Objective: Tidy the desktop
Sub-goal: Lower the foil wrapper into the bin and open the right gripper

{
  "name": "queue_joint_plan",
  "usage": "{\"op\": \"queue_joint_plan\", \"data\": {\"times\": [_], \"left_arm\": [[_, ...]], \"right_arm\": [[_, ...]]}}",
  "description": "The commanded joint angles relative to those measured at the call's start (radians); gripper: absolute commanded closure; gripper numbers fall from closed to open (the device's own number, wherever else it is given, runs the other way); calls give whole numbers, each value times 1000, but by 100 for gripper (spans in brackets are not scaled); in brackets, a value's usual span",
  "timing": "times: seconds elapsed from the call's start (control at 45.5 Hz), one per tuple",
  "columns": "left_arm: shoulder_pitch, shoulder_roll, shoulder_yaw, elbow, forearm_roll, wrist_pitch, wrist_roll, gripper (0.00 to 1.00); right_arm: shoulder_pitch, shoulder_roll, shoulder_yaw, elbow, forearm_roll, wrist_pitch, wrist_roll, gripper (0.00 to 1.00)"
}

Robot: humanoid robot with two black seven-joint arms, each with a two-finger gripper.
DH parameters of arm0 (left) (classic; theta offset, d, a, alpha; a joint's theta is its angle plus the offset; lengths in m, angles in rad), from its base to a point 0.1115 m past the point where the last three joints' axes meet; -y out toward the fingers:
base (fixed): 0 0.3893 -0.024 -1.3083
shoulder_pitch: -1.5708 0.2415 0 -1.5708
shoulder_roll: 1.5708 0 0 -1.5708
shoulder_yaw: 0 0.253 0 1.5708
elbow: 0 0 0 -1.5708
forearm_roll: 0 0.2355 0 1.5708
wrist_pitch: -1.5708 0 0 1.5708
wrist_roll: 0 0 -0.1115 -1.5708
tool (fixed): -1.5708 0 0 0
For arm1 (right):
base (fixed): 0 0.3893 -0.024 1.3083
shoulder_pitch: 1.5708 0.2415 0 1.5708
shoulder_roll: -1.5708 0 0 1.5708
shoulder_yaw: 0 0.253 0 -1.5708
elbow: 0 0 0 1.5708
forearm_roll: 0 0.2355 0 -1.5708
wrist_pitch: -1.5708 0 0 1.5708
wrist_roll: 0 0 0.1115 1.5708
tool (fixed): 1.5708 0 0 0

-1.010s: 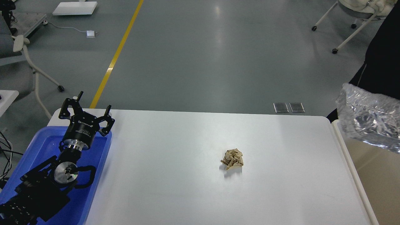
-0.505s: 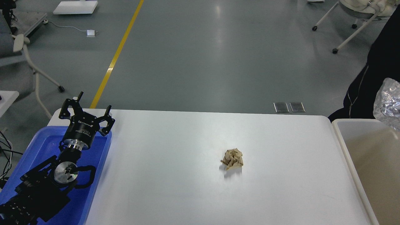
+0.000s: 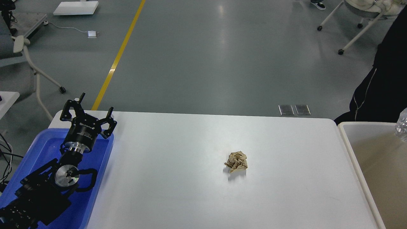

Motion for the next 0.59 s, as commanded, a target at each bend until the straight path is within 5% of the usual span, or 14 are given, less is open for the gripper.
{"op": "queue_joint_plan", "data": {"times": [0.0, 0.571], "left_arm": [[0, 0, 0, 0, 0, 0, 0, 0], [0, 0, 0, 0, -1, 0, 0, 0]], "right_arm": [[-51, 95, -7, -94, 69, -49, -117, 100], [-203, 310, 32, -97, 130, -215, -160, 100]]}}
